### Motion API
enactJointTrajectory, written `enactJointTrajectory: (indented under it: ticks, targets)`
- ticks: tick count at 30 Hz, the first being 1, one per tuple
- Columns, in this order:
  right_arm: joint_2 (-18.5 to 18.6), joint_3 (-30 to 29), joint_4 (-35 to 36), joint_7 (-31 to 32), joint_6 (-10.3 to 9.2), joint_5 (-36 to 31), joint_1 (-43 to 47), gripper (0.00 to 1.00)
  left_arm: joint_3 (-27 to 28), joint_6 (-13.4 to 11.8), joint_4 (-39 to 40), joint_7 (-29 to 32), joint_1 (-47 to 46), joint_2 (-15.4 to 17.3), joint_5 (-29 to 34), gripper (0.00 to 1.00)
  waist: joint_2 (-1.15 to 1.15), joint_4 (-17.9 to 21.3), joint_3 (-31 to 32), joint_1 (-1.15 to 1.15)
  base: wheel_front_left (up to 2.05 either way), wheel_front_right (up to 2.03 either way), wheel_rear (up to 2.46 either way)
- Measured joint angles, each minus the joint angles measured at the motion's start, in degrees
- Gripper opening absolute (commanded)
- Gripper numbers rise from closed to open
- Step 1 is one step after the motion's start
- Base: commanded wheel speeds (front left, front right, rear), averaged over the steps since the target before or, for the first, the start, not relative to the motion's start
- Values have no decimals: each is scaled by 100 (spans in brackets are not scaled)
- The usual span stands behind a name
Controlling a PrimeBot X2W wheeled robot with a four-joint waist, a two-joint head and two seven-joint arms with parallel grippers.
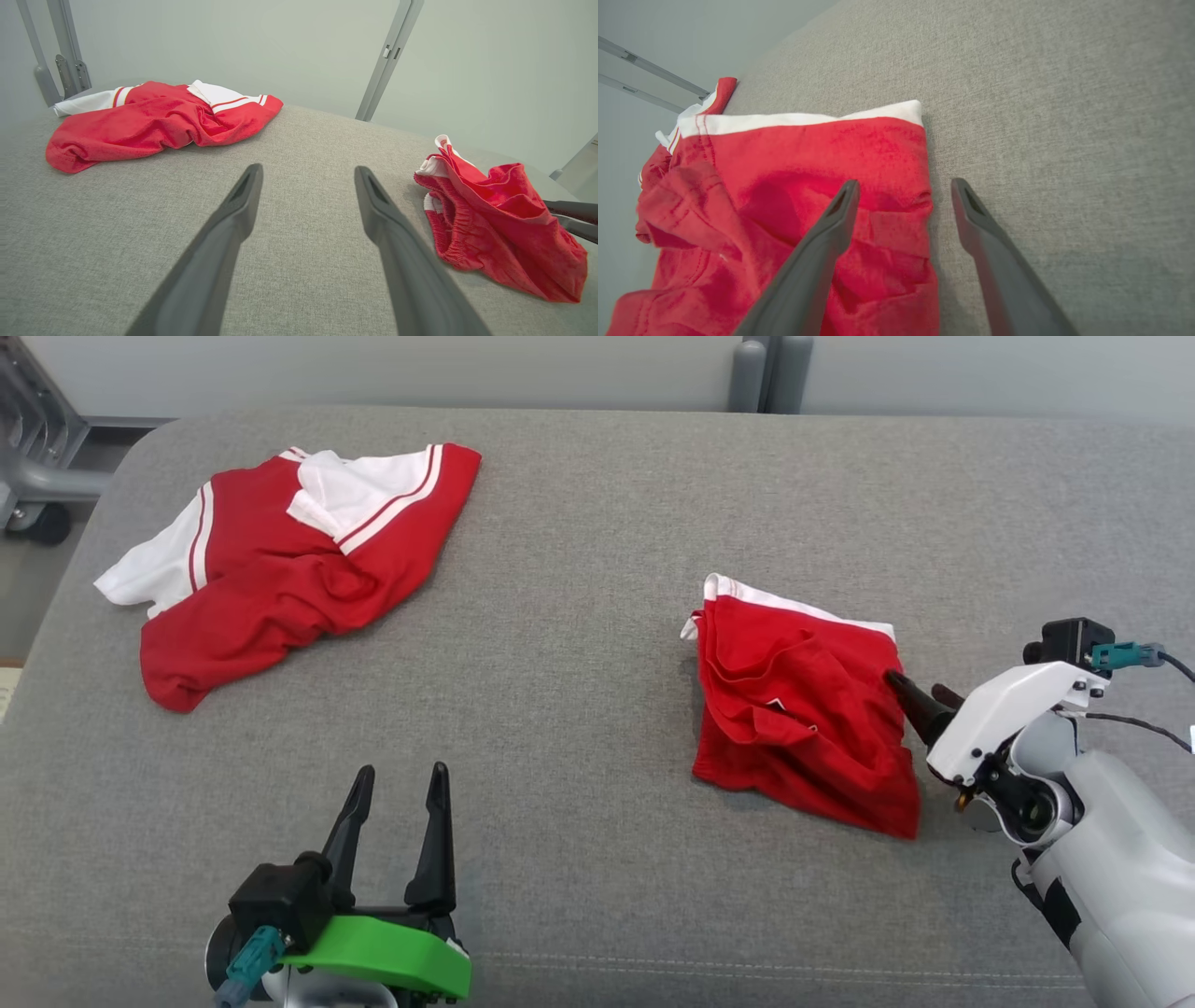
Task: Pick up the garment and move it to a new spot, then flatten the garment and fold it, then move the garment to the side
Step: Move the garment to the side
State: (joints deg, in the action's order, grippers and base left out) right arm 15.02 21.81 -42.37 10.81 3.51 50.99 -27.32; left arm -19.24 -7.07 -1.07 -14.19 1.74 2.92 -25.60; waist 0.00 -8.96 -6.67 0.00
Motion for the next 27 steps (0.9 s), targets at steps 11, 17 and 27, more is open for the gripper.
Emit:
enactJointTrajectory:
  ticks: [11,17,27]
  targets:
    - [-190,-178,-315,12,9,303,-5,100,14,0,5,1,-98,-1,66,100,0,-314,-277,0,0,0,0]
    - [-221,-261,-437,32,27,410,-127,66,47,0,5,1,-146,-3,66,100,0,-419,-418,0,0,0,0]
    - [-166,-114,-556,-2,118,237,-377,0,208,0,7,0,-152,-7,66,100,0,-361,-478,0,0,0,0]
